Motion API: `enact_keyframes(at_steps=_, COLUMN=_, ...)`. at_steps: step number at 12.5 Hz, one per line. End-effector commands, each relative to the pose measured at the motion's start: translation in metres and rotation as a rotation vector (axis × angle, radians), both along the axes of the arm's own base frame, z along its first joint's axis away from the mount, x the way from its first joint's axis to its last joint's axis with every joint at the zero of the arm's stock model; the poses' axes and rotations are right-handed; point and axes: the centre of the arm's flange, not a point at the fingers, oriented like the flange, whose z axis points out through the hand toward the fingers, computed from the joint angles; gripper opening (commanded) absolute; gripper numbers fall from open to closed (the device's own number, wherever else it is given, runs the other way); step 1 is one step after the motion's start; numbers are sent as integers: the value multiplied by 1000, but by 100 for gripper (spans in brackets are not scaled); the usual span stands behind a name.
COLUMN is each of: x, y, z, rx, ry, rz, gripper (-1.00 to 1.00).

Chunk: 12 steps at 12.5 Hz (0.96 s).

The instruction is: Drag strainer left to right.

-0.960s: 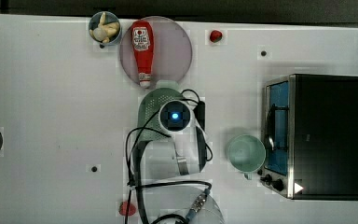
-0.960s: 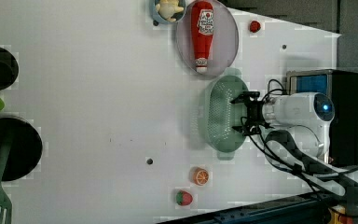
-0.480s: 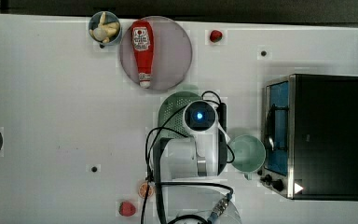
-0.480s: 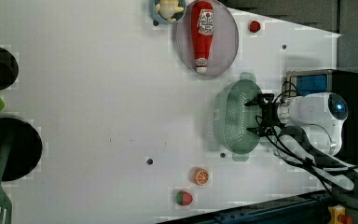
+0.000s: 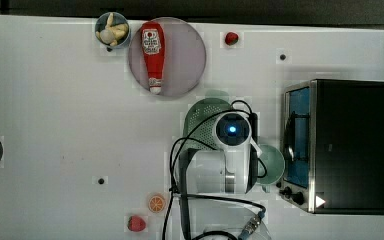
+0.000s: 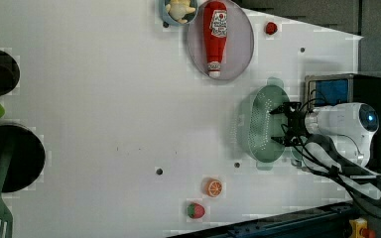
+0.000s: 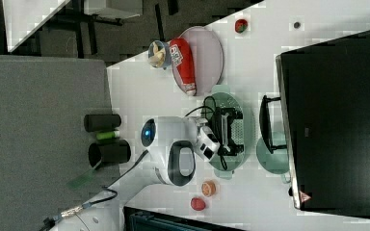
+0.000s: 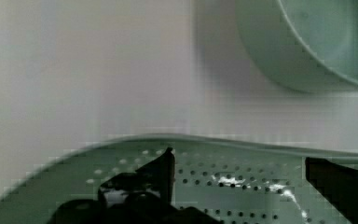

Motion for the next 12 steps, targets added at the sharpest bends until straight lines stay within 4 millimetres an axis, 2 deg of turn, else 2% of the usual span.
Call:
enact_keyframes(at_steps=1, x=11, y=-5, z=14, rx=-2, ry=-13, rz=86, gripper=100)
enact_keyframes(at_steps=3, x=11, y=-4, z=15, rx=-1, ry=-15, rz=89, gripper=100)
enact_keyframes(at_steps=4, x=14, y=1, z=22, rx=2, ry=-27, rz=115, gripper=100)
enact_keyframes(at_steps=6, x=16, y=21, z=43, rx=24, ry=-19, rz=328, gripper=100)
enact_keyframes(at_steps=9, x=27, y=35, z=114, rx=11, ry=-81, rz=665, gripper=100)
enact_keyframes(at_steps=12, x=25, y=42, z=196, rx=-2, ry=-104, rz=689, gripper=100)
